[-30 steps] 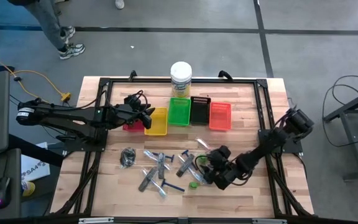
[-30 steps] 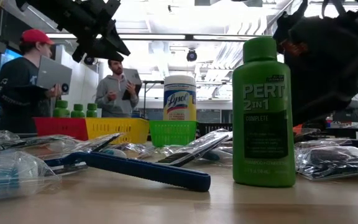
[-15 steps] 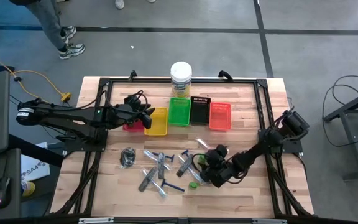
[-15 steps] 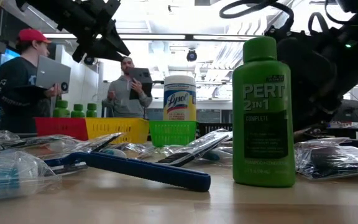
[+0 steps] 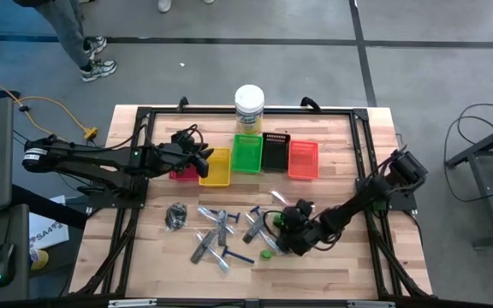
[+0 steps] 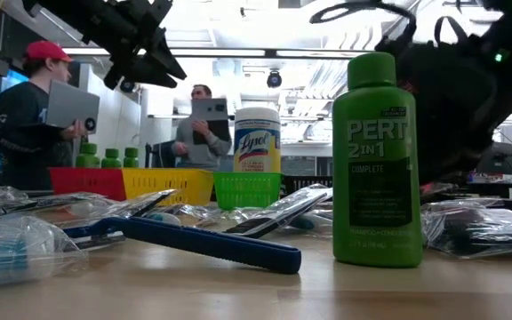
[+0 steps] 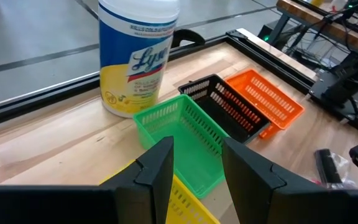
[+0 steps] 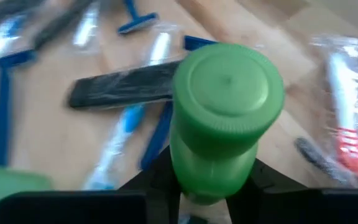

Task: Pick & Place Travel size toiletries
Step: Put the green shampoo bottle into the red bin

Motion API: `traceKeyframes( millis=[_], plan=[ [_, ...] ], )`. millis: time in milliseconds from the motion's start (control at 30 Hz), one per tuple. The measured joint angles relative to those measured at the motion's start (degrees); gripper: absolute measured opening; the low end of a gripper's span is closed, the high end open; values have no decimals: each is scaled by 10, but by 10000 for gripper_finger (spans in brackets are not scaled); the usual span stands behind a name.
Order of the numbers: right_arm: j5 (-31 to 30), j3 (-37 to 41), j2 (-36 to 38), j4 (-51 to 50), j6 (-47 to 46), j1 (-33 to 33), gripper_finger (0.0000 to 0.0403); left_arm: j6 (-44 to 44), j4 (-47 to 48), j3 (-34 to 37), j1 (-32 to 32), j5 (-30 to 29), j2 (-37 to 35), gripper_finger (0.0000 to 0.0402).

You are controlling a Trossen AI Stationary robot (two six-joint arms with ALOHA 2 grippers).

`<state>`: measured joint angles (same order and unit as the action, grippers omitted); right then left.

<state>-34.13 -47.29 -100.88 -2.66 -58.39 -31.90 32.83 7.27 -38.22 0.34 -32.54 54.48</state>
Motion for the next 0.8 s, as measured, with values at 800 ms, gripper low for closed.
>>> traceKeyframes(
  millis=[800],
  plan=[
    [399, -25, 247, 12, 240, 223, 86, -54, -187, 0, 0, 214, 9, 204]
  ],
)
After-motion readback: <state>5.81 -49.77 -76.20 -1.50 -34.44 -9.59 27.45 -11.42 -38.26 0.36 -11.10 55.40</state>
